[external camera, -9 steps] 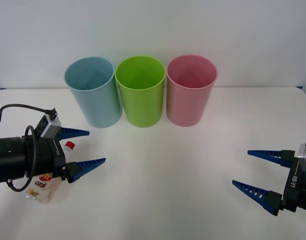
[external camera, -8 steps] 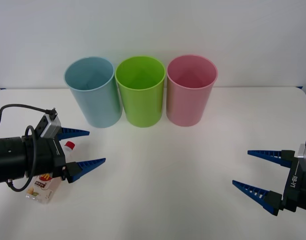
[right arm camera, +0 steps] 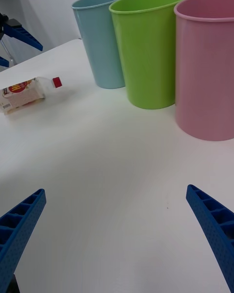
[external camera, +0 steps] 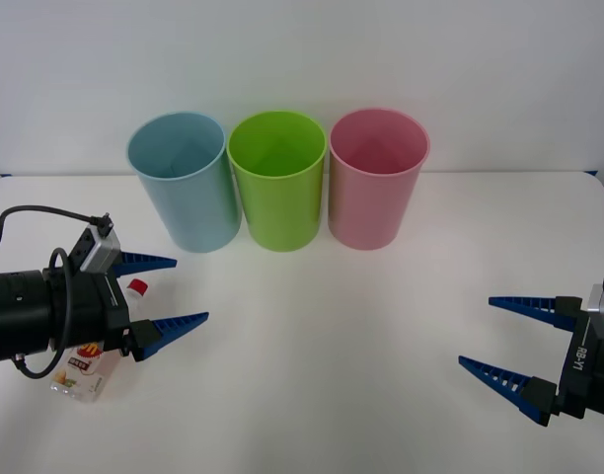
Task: Put cans in the blue bin and PET bottles in the pink bin and trash in the green bin.
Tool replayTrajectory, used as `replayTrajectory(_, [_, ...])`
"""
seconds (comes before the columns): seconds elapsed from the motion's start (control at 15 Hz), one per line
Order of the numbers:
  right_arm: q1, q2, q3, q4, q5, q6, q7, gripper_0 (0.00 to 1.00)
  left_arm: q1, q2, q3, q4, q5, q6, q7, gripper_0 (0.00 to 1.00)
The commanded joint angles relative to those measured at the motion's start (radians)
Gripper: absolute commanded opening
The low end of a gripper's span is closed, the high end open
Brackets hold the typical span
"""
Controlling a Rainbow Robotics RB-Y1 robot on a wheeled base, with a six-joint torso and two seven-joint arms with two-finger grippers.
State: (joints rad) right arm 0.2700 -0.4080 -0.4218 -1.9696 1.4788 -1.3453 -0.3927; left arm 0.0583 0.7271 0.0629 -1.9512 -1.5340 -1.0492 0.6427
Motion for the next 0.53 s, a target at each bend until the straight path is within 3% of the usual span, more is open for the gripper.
replayTrajectory(0.07, [0.000, 0.000, 0.000, 0.000, 0.000, 0.000, 0.000, 1.00, 0.000, 0.000, 0.000, 0.000, 0.000, 0.000, 0.000, 1.00])
replayTrajectory(0.53, [0.000, 0.000, 0.000, 0.000, 0.000, 0.000, 0.000, 1.00, 0.000, 0.000, 0.000, 0.000, 0.000, 0.000, 0.000, 1.00])
